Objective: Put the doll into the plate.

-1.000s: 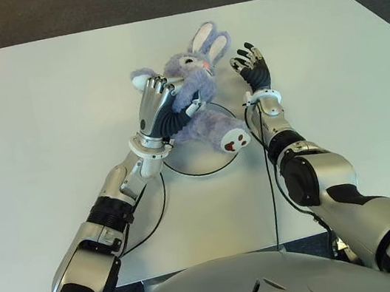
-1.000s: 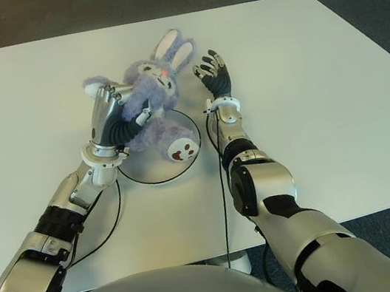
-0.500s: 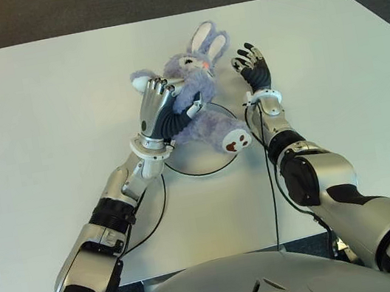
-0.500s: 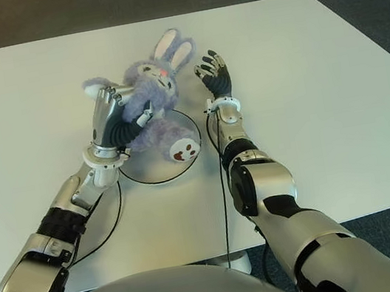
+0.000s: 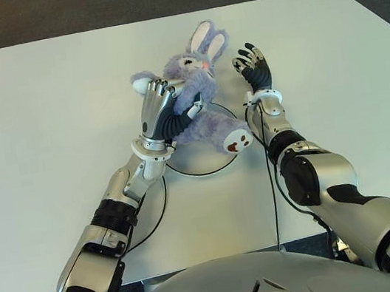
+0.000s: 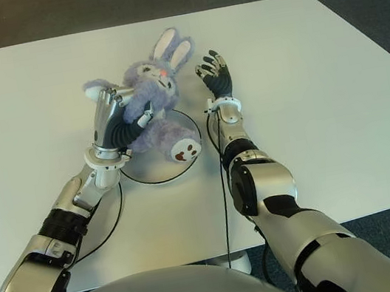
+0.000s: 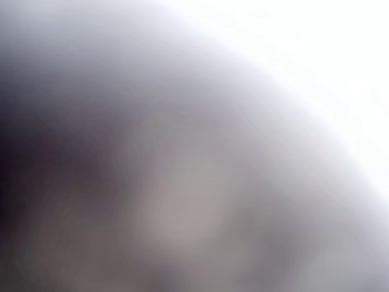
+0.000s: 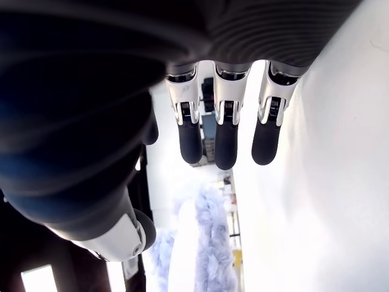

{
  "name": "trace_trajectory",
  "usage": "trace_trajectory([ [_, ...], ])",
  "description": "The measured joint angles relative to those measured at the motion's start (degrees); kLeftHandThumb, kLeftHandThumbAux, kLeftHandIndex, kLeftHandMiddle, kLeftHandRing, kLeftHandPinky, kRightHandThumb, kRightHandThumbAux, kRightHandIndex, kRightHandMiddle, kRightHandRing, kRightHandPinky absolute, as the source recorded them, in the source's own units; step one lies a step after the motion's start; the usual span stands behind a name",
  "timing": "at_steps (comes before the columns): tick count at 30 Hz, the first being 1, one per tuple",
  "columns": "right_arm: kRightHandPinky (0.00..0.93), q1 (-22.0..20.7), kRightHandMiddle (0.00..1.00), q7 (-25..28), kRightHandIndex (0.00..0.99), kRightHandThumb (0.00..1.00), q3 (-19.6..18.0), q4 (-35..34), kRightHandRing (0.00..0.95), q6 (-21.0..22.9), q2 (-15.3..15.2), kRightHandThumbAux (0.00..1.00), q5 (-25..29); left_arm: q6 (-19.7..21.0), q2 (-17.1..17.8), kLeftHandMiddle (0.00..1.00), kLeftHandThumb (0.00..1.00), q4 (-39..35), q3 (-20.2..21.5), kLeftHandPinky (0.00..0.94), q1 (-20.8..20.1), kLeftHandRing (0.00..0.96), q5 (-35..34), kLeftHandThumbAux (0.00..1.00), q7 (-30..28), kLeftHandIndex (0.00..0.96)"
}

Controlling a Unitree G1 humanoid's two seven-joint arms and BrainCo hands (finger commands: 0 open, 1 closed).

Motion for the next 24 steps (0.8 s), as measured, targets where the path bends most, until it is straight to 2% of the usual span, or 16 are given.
trace_trajectory([
  [11, 0.26, 0.02, 0.189, 0.17, 0.105, 0.47, -0.22, 0.0, 0.203, 0.0, 0.01, 0.754, -0.01, 0.35, -0.16, 0.869, 0.541, 0.06, 0.0, 0.879, 0.45, 0.864, -0.04, 0.582, -0.47, 0.777],
  [16, 0.247, 0.04, 0.191, 0.15, 0.106, 0.463, -0.21, 0.0, 0.206, 0.0, 0.01, 0.753, -0.02, 0.38, -0.21, 0.867, 0.542, 0.55, -0.01, 0.874, 0.47, 0.863, -0.07, 0.582, -0.87, 0.774],
  [24, 0.24, 0.12, 0.179, 0.13, 0.106, 0.455, -0.19, 0.0, 0.195, 0.0, 0.0, 0.76, -0.08, 0.35, -0.34, 0.865, 0.491, 1.24, 0.0, 0.871, 0.44, 0.861, -0.99, 0.559, -2.4, 0.775],
])
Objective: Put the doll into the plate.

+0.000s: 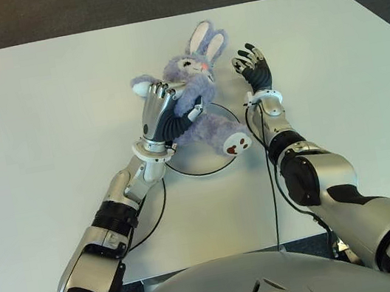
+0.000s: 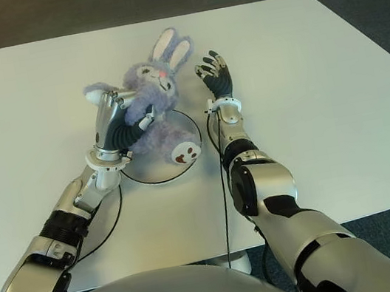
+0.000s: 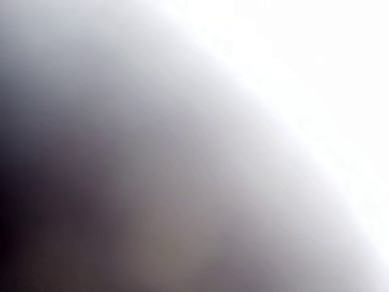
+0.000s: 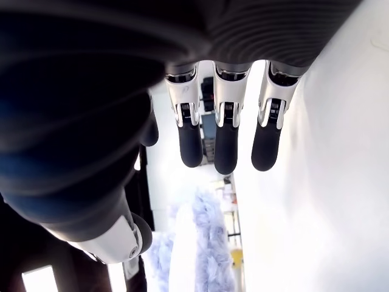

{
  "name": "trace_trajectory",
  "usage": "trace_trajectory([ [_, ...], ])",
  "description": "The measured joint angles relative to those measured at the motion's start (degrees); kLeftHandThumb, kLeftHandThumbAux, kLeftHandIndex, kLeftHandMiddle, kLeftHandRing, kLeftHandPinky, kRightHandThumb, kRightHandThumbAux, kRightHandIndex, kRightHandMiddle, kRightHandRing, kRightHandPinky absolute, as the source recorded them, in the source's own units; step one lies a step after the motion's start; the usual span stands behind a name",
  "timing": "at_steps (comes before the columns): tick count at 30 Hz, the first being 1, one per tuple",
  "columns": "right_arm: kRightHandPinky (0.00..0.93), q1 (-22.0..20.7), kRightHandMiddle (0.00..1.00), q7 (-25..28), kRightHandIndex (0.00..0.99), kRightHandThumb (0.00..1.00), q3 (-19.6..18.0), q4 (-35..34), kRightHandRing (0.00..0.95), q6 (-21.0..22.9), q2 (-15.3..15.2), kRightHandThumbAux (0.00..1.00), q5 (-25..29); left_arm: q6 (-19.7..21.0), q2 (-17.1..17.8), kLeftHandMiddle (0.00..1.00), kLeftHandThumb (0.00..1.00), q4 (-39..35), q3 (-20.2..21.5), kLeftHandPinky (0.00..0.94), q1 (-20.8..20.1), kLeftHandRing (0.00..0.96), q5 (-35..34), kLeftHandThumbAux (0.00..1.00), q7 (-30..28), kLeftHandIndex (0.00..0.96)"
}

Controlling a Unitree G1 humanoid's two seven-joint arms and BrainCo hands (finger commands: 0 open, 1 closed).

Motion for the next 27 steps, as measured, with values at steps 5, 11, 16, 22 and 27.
trace_trajectory([
  [5, 0.235, 0.02, 0.173, 0.01, 0.107, 0.469, -0.01, 0.0, 0.187, 0.0, 0.0, 0.771, 0.0, -0.01, -0.07, 0.858, 0.478, 0.04, 0.0, 0.868, 0.0, 0.855, -0.59, 0.507, -1.12, 0.772],
  [11, 0.248, 0.05, 0.18, 0.04, 0.108, 0.462, -0.01, 0.0, 0.195, 0.0, 0.0, 0.769, 0.0, -0.52, -0.18, 0.853, 0.499, 0.53, 0.01, 0.854, -0.12, 0.85, -0.86, 0.467, -1.31, 0.75],
  [16, 0.237, 0.07, 0.179, 0.07, 0.107, 0.448, -0.01, 0.0, 0.194, 0.0, 0.0, 0.77, 0.0, -1.13, -0.35, 0.848, 0.522, 1.14, 0.02, 0.837, -0.21, 0.843, -1.03, 0.458, -1.31, 0.74],
  [22, 0.238, 0.1, 0.181, 0.17, 0.104, 0.445, 0.0, 0.0, 0.195, 0.0, 0.0, 0.77, 0.0, -1.88, -0.4, 0.84, 0.516, 1.86, 0.02, 0.823, -0.4, 0.834, -1.36, 0.452, -1.31, 0.728],
  [27, 0.231, 0.11, 0.176, 0.19, 0.102, 0.444, 0.01, 0.0, 0.191, 0.0, 0.0, 0.769, -0.03, -2.55, -0.35, 0.835, 0.517, 2.15, -0.01, 0.818, -0.54, 0.829, -1.35, 0.446, -1.32, 0.715],
])
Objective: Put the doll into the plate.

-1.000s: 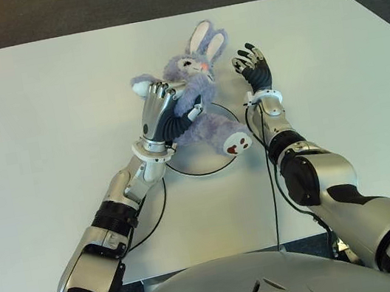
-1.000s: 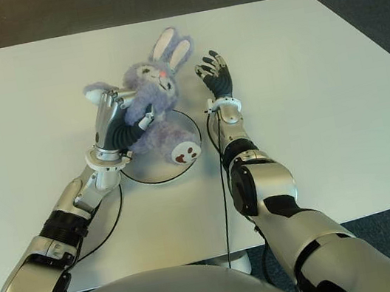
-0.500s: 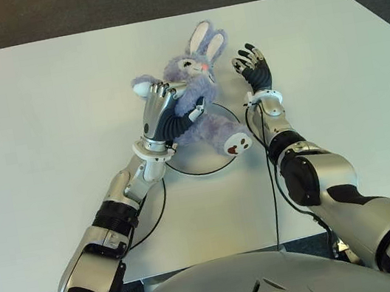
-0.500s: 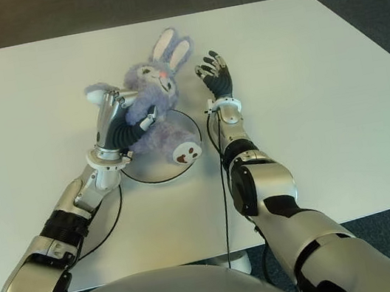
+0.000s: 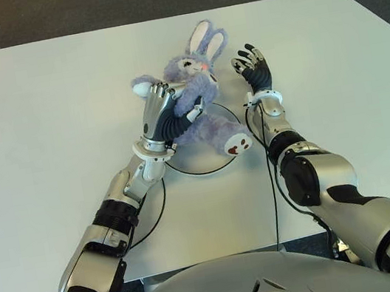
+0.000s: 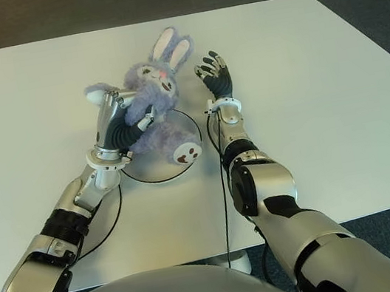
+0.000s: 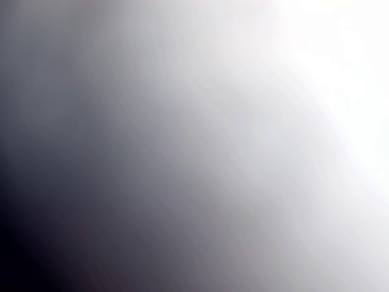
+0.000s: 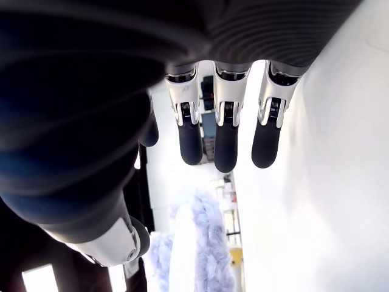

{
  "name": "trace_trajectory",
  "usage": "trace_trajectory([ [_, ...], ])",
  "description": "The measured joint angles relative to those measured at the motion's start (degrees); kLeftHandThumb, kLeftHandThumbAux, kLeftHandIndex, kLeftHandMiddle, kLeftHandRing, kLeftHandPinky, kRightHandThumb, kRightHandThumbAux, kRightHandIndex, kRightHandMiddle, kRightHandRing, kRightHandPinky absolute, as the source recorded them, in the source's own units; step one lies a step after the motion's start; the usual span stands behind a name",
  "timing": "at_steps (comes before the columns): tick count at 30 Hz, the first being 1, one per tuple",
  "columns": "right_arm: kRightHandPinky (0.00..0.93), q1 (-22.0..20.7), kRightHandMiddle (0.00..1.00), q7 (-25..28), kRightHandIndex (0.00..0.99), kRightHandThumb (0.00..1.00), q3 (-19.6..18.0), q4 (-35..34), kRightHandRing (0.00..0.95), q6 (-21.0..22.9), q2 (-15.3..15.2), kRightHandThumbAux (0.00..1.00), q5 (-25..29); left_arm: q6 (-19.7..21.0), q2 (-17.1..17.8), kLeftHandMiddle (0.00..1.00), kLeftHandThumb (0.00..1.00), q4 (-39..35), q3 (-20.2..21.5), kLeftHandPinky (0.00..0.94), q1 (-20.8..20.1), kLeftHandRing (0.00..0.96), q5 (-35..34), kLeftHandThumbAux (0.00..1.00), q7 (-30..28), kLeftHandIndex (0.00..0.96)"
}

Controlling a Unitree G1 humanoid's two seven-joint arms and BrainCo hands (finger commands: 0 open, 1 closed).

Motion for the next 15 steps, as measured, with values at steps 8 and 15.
trace_trajectory([
  [8, 0.236, 0.0, 0.167, 0.03, 0.101, 0.441, 0.05, 0.0, 0.185, -0.01, 0.01, 0.769, -0.02, -1.01, 0.32, 0.813, 0.519, 0.13, -0.16, 0.793, -0.06, 0.805, 0.1, 0.42, -0.01, 0.659],
  [15, 0.241, 0.01, 0.167, 0.11, 0.102, 0.441, 0.04, -0.01, 0.186, -0.02, 0.02, 0.772, -0.01, -1.38, 0.82, 0.805, 0.503, 0.11, -0.68, 0.794, -0.15, 0.791, 0.77, 0.407, -0.01, 0.62],
])
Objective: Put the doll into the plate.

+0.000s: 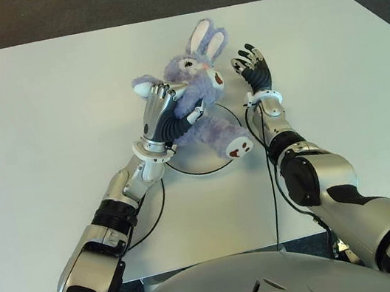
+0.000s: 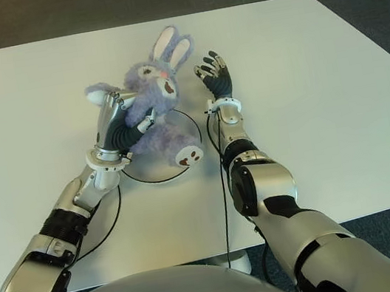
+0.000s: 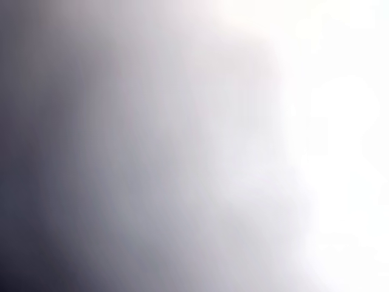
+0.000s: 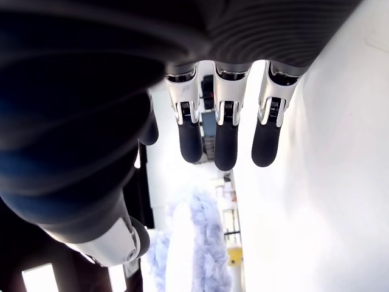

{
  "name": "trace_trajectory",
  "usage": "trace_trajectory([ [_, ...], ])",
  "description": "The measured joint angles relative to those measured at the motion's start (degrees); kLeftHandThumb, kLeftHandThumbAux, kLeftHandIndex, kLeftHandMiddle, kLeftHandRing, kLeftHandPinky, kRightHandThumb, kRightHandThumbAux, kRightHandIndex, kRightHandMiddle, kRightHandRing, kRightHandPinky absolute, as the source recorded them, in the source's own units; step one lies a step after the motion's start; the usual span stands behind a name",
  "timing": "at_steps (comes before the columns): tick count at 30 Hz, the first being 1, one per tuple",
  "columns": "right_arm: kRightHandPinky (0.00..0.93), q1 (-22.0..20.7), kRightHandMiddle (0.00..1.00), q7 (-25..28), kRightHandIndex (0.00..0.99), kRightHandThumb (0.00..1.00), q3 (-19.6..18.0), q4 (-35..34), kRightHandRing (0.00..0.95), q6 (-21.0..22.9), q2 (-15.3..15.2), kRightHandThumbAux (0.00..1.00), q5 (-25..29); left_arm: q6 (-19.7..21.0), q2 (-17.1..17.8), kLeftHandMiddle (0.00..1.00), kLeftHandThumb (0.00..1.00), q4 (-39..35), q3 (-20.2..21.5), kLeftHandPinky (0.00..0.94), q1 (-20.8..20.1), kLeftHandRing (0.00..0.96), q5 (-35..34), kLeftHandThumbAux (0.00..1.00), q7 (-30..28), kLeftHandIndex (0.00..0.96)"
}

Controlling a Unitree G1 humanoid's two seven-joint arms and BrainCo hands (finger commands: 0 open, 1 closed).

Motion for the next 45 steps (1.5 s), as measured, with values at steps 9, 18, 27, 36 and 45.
trace_trajectory([
  [9, 0.233, 0.02, 0.167, 0.01, 0.098, 0.413, 0.01, -0.01, 0.187, -0.02, -0.01, 0.778, 0.0, -0.18, 0.34, 0.739, 0.486, -0.06, -0.51, 0.712, 0.0, 0.715, 0.41, 0.426, 0.0, 0.397],
  [18, 0.237, 0.02, 0.173, 0.0, 0.1, 0.439, 0.04, -0.02, 0.19, -0.03, -0.01, 0.781, -0.01, -0.11, 1.16, 0.674, 0.464, -0.23, -1.17, 0.69, 0.09, 0.67, 0.5, 0.412, 0.0, 0.315],
  [27, 0.234, 0.02, 0.168, -0.14, 0.098, 0.411, 0.28, -0.02, 0.188, -0.03, 0.0, 0.779, -0.17, 0.3, 1.7, 0.489, 0.368, -0.4, -1.42, 0.579, 0.11, 0.547, 0.51, 0.393, -1.01, 0.276],
  [36, 0.259, 0.03, 0.174, -0.3, 0.096, 0.417, 0.82, -0.02, 0.198, -0.03, 0.0, 0.775, -0.28, 0.27, 2.21, 0.409, 0.306, -0.41, -1.41, 0.538, 0.11, 0.484, 0.5, 0.371, -1.51, 0.238],
  [45, 0.251, 0.04, 0.177, -0.31, 0.094, 0.433, 1.0, -0.02, 0.203, -0.03, 0.0, 0.768, -0.23, 0.25, 2.39, 0.387, 0.269, -0.4, -1.37, 0.511, 0.12, 0.46, 0.5, 0.339, -1.52, 0.172],
])
